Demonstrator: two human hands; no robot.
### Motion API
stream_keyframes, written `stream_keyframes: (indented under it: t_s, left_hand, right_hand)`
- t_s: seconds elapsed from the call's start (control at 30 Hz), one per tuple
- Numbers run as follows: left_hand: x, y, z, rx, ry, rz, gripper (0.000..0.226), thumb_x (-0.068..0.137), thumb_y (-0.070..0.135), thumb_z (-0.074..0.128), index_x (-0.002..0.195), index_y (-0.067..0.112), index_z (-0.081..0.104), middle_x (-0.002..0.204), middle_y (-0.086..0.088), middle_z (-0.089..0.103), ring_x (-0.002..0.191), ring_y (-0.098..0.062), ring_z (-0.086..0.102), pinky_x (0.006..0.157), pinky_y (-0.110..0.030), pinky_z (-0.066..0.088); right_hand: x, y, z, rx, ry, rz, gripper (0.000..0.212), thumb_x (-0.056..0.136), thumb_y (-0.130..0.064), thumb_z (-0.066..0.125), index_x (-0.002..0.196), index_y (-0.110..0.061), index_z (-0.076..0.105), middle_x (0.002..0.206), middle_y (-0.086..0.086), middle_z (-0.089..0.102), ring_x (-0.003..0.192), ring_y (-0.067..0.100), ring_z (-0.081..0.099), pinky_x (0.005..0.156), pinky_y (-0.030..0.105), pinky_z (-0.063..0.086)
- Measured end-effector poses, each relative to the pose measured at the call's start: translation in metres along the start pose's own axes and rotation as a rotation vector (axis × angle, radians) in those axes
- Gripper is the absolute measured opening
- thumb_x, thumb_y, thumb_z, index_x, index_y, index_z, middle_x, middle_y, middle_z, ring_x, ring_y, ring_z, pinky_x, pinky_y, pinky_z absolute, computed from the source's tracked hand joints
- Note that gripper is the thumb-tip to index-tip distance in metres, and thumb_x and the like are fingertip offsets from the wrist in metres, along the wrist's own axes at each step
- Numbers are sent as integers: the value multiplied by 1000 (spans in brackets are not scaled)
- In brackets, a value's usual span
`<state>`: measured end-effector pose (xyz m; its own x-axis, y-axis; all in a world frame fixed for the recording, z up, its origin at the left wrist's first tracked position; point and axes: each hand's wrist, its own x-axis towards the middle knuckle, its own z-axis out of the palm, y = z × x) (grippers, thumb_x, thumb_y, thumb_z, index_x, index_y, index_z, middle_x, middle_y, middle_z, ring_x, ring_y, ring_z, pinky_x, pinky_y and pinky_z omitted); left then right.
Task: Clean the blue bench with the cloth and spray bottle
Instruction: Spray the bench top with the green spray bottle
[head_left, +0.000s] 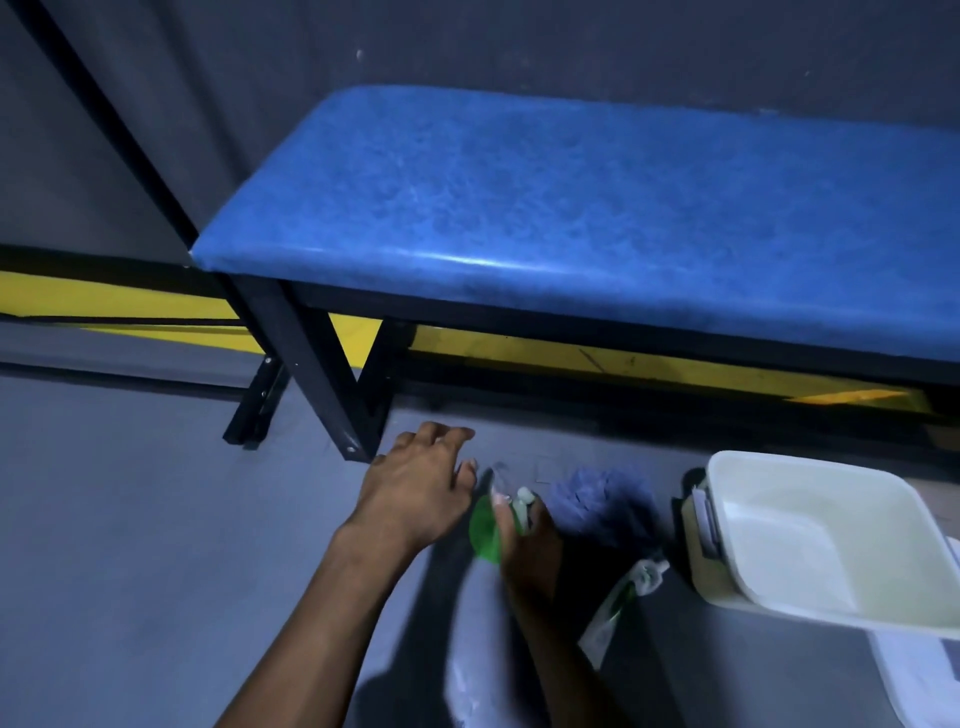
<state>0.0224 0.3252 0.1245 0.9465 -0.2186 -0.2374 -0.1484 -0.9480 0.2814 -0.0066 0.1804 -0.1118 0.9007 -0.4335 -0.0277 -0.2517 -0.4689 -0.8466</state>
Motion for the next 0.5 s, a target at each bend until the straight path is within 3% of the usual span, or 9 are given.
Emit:
stream_keyframes:
  t_s: [0.07,0.1,0.2,0.27,0.3,0.37,0.43,0.5]
  left_hand:
    - [5,-2,2,0,-18,7,54,102,46,37,153,32,30,155,2,37,138,-26,40,107,-44,42]
    - [8,-4,5,-1,-45,8,58,101,49,39,155,32,27,157,1,36,140,-26,39,109,-44,41]
    - [13,-14,5,-128,-212,-10,94,83,77,51,158,33,16,162,1,29,146,-24,34,115,-39,35]
    - [8,-15,-3,-365,-372,-18,118,62,89,61,158,39,13,161,9,31,146,-14,34,117,-32,33]
    - [3,-10,-10,-506,-435,13,120,58,88,67,156,44,14,159,13,33,144,-8,36,116,-27,34]
    - [-12,10,-25,-781,-481,117,103,66,74,74,151,51,21,154,16,42,141,-1,40,110,-17,38]
    - [-31,38,-42,-982,-461,172,79,83,57,72,149,46,31,147,15,53,137,-3,47,105,-15,40]
    - [-49,68,-63,-1140,-374,192,66,82,58,71,140,34,50,133,17,65,132,-4,53,97,-11,44]
  right_hand:
    - [8,7,-15,63,-108,53,56,94,-64,48,101,-10,65,95,9,70,93,28,67,93,46,49]
    - [8,4,-27,41,-154,34,52,95,-61,46,101,-13,65,96,8,71,96,29,68,94,48,49]
    - [-1,-27,-76,94,-227,-21,30,93,-48,51,93,-23,67,88,-7,72,86,10,68,83,43,53]
    - [-6,-64,-114,191,-259,-20,33,90,-54,57,87,-23,67,79,-9,71,75,5,64,77,43,51]
    - [-7,-85,-134,253,-286,-35,32,89,-57,61,85,-26,68,78,-11,71,75,3,63,78,40,51]
    - [-12,-132,-171,376,-326,-67,14,94,-35,64,83,-35,73,83,-20,73,81,-5,65,84,29,48]
    - [-14,-176,-201,398,-397,-157,25,97,-11,57,97,-30,72,98,-26,74,94,-10,65,89,12,45]
    - [-15,-214,-227,328,-429,-292,20,99,-39,55,117,-33,61,112,-15,72,107,0,65,93,18,47]
